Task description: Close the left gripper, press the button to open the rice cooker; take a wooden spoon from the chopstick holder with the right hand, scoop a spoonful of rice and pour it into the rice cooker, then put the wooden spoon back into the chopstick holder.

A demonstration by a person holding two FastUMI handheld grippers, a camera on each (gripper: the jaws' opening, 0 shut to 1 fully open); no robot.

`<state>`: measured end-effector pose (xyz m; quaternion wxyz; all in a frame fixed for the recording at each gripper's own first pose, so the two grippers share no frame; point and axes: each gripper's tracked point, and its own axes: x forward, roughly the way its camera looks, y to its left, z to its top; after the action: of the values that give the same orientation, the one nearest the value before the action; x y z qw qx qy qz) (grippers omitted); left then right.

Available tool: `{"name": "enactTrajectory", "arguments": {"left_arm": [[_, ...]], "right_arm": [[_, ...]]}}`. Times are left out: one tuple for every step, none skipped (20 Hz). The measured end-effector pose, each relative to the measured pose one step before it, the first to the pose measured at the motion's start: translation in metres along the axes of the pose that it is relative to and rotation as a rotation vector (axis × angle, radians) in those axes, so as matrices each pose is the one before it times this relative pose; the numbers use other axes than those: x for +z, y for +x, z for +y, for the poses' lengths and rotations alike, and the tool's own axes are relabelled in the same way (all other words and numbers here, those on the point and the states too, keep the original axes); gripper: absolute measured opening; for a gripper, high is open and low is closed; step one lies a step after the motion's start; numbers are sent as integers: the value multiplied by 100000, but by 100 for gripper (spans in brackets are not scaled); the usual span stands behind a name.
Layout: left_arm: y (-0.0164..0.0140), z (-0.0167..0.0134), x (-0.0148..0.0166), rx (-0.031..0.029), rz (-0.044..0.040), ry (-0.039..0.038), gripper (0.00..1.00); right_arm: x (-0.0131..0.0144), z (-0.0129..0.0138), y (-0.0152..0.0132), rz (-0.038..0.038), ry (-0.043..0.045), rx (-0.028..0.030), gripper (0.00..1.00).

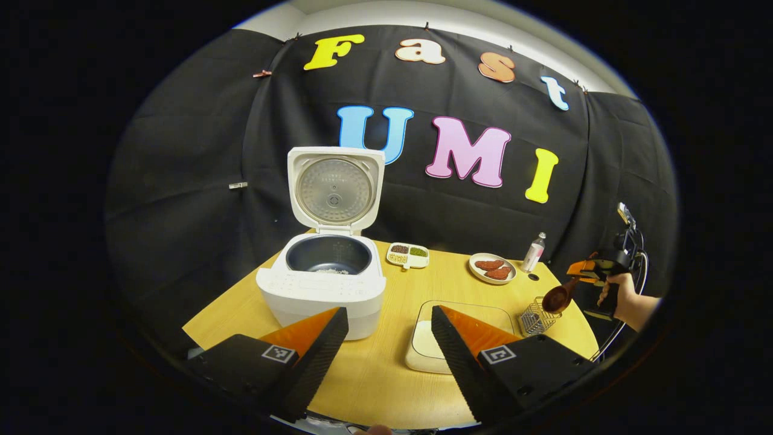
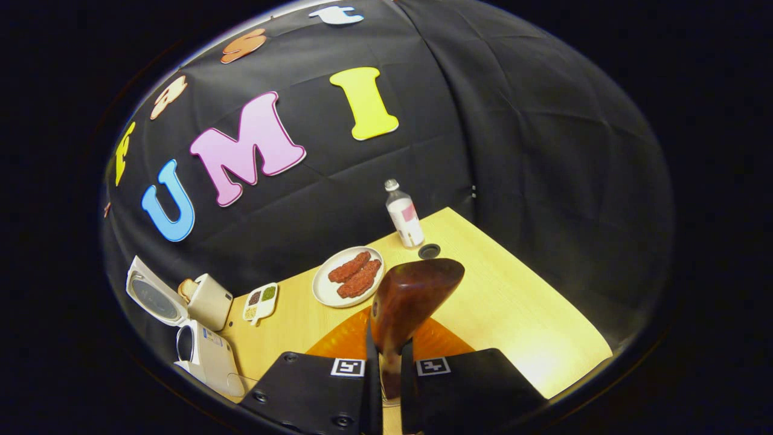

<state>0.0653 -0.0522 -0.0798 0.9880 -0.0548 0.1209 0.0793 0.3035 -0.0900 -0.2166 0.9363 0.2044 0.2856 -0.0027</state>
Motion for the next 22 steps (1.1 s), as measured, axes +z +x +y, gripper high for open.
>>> {"name": "enactTrajectory", "arguments": {"left_arm": [[294, -325, -125, -58, 744, -82, 95], [250, -144, 190, 593, 19, 320, 95], [296, 348, 184, 1632, 75, -661, 95], [108, -134, 218, 1464, -23, -1802, 95], [92, 389, 343, 1536, -496, -2157, 95], [-33, 293, 366, 1170, -519, -1687, 95], [-87, 286, 50, 1133, -236, -803, 95], [-90, 365, 139, 934, -55, 113, 95], [-58, 392, -67, 895, 62, 557, 95], [-119, 428, 25, 894, -63, 284, 95], [135, 978, 8, 675, -289, -312, 95], [-12, 438, 162, 712, -231, -593, 95], [66, 287, 171, 367, -424, -352, 95], [160, 226, 345, 372, -287, 278, 95], [239, 368, 236, 766, -540, 760, 95], [234, 499, 558, 1081, -589, 954, 95], [414, 314, 600, -58, -864, 915, 95], [326, 123, 801, -586, -590, 340, 95], [95, -584, 806, -1080, -714, -39, 95], [437, -74, 1056, -1326, -1192, 288, 95], [482, -1, 1191, -1167, -1547, 679, 95], [682, -50, 1154, -1484, -1316, 931, 95]], "right_arm": [[-855, -174, 485, 2202, 1392, 353, 16], [-861, -19, 501, 1955, 1076, 669, 16], [-815, -59, 479, 1675, 709, 222, 16], [-764, -230, 550, 1282, 456, -516, 16], [-567, -234, 452, 935, 466, -717, 16], [-492, -216, 247, 749, 608, -456, 17], [-388, -273, 361, 838, 768, -469, 17], [-429, -307, 42, 1089, 845, -547, 18], [-394, 96, -186, 743, 1214, 452, 19], [47, -74, 110, -543, 806, -135, 22], [86, -287, -157, -641, -200, -780, 22], [-177, -232, -577, -7, -784, -321, 25], [97, -61, -364, -139, -384, 138, 30], [210, 69, -586, -591, -547, 617, 53], [47, -254, -151, -770, -879, -755, 77], [59, -347, -597, -246, -444, -602, 100], [140, -541, -684, -531, -161, -1392, 100], [130, -297, -918, -634, -246, -791, 99], [37, -383, -791, -598, -491, -851, 99], [-71, -587, -854, -534, -510, -1157, 99], [4, -652, -813, -658, -590, -1461, 99], [-66, -817, -686, -1012, -476, -1904, 99]]}}
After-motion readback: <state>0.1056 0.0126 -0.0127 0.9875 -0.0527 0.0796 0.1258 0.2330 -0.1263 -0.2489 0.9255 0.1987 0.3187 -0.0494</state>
